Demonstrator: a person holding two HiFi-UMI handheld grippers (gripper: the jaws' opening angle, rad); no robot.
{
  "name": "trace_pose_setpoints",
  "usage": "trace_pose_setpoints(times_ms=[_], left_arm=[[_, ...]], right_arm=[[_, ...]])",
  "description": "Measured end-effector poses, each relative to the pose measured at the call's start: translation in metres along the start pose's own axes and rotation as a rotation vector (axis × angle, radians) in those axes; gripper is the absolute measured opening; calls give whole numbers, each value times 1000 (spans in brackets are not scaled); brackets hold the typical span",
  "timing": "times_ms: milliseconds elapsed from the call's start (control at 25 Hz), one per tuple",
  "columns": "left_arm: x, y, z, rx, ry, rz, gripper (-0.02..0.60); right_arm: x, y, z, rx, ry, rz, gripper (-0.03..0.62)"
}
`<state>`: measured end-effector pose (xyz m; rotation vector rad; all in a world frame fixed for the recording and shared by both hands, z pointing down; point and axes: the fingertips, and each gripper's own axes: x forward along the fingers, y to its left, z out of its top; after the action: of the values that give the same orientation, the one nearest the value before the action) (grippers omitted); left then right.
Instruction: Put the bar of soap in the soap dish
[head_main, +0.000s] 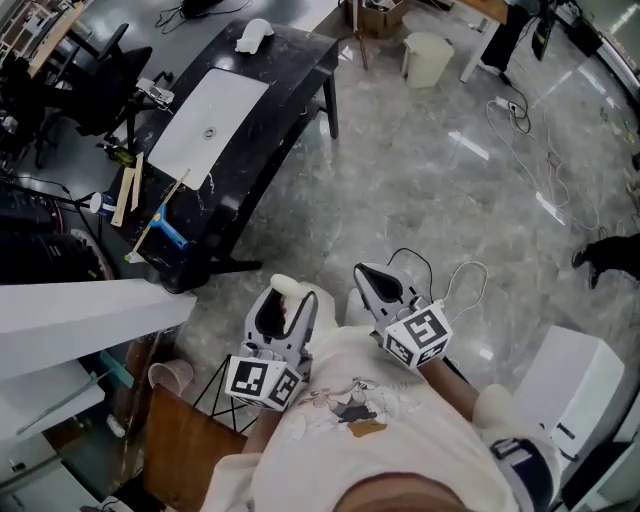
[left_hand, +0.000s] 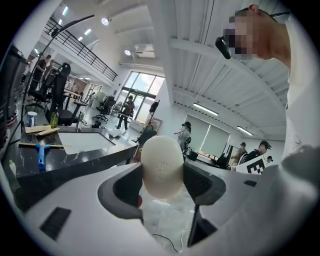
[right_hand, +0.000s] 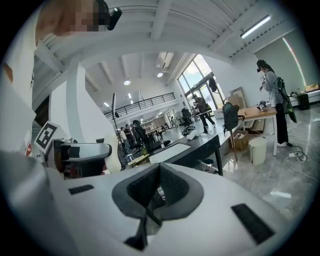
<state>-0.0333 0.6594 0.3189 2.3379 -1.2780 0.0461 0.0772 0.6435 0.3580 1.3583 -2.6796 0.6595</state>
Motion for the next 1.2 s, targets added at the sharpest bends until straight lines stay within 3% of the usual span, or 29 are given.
trace_pose_setpoints(times_ms=[240, 600, 880, 1200], left_arm=[[35, 29, 17, -17, 0, 18, 264], [119, 138, 82, -4, -2, -12, 264], [177, 202, 145, 18, 14, -77, 264], [214, 258, 174, -6, 30, -162, 264]], right_arm=[[37, -24, 6, 58, 40, 8, 6], [174, -53, 53, 3, 45, -35, 6], [264, -75, 101, 30, 35, -97, 6], [338, -85, 118, 49, 46, -155, 6]])
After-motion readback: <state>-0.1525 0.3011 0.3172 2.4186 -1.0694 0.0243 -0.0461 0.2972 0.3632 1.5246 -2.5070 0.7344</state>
